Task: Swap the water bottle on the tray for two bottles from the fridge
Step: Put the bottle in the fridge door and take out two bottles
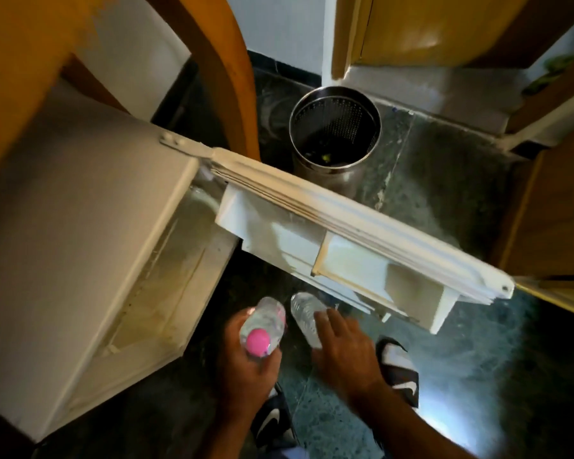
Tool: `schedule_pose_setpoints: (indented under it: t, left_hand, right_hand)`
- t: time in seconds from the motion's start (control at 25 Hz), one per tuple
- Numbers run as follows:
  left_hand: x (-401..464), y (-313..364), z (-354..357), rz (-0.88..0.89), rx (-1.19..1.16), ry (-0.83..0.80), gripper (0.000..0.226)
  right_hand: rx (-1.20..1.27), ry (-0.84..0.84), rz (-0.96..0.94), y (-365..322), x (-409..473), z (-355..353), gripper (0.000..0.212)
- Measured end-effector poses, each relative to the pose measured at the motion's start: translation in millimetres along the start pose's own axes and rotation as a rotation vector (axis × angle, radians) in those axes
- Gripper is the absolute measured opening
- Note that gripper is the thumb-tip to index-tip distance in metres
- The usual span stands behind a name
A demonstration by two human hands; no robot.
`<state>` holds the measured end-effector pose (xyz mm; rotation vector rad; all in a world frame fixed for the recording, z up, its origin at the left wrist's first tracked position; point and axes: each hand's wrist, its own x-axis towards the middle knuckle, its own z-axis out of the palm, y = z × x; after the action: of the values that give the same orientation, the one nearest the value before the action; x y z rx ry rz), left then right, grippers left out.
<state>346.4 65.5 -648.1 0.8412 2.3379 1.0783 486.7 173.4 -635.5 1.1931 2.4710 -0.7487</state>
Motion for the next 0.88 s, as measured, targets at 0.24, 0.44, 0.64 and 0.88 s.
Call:
schedule_pose_setpoints:
  t: [0.24,0.44,0.64,0.88]
  left_hand:
    - [-41.0,26.6,-80.9,-0.167,-0.080,0.265,0.097]
    - [-46.5,60.6,-135.1,-0.231,-0.129,0.330,0.086]
    - [-62.8,85.0,-160.0,-0.207,-0.183,0.375,0.078]
    - [-72.7,108.0,-142.9,-0.211,-0.240,0.396,0.069]
  right_hand:
    - [-0.062,-0.104,-0.295,-76.7,-50.5,-41.9,0.061]
    - [-0.205,-0.249,-0.394,-116.9,-47.1,-103.2,0.077]
    - [-0.312,-0.301,-0.207,-117.1,-48.5,-181.3,0.114]
    - [-0.835,-0.351,-0.314,-89.7,36.1,-278.7,0.036]
